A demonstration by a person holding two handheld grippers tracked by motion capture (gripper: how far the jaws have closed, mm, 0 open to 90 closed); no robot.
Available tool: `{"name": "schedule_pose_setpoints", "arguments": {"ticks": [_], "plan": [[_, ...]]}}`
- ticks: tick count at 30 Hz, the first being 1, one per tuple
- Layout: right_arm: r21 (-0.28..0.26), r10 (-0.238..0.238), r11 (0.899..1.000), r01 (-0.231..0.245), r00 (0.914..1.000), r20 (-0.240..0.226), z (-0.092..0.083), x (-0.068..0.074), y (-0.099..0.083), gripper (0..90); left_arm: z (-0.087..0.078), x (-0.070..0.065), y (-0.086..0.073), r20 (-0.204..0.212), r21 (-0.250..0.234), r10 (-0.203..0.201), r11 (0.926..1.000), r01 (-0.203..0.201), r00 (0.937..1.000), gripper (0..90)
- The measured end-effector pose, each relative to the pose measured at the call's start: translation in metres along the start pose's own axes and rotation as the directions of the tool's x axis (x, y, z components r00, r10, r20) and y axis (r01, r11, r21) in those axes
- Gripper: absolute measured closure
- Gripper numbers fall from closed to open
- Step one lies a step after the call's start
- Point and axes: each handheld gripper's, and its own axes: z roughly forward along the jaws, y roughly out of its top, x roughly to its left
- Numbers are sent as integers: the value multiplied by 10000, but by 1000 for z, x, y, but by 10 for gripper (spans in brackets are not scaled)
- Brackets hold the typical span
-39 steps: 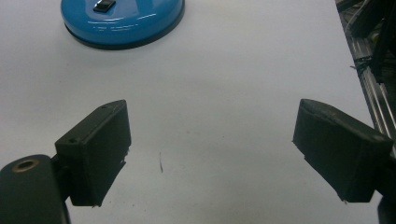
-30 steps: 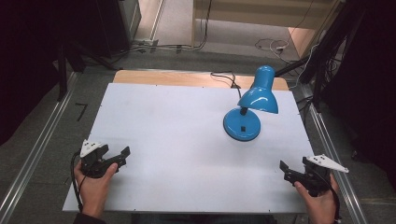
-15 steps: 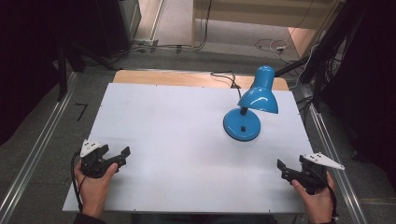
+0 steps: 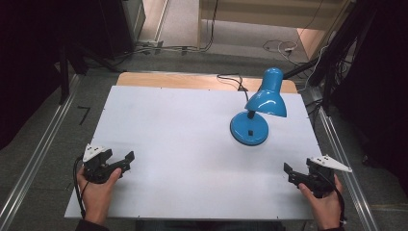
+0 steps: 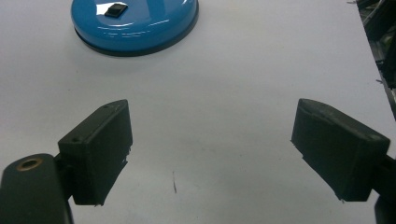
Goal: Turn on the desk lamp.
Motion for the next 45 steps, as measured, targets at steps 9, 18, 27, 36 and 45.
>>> {"name": "schedule_pose_setpoints", "arguments": {"ticks": [9, 18, 27, 36, 45], "plan": [[29, -73, 10000, 73, 9999, -129, 7, 4, 4, 112, 0, 0, 0, -3, -7, -6, 10000, 6, 10000, 147], [5, -142, 9999, 142, 9997, -201, 12, 7, 9, 114, 0, 0, 0, 20, -29, -37, 10000, 37, 10000, 147], [-19, -225, 9997, 224, 9993, -286, 16, 10, 13, 117, 0, 0, 0, 8, 0, -2, 10000, 2, 10000, 147], [-12, -303, 9995, 303, 9989, -362, 21, 15, 17, 117, 0, 0, 0, 5, -6, 2, 10000, -2, 10000, 147], [-27, -362, 9993, 361, 9986, -392, 25, 17, 20, 121, 0, 0, 0, 21, 10, 1, 10000, -1, 10000, 147]]}}
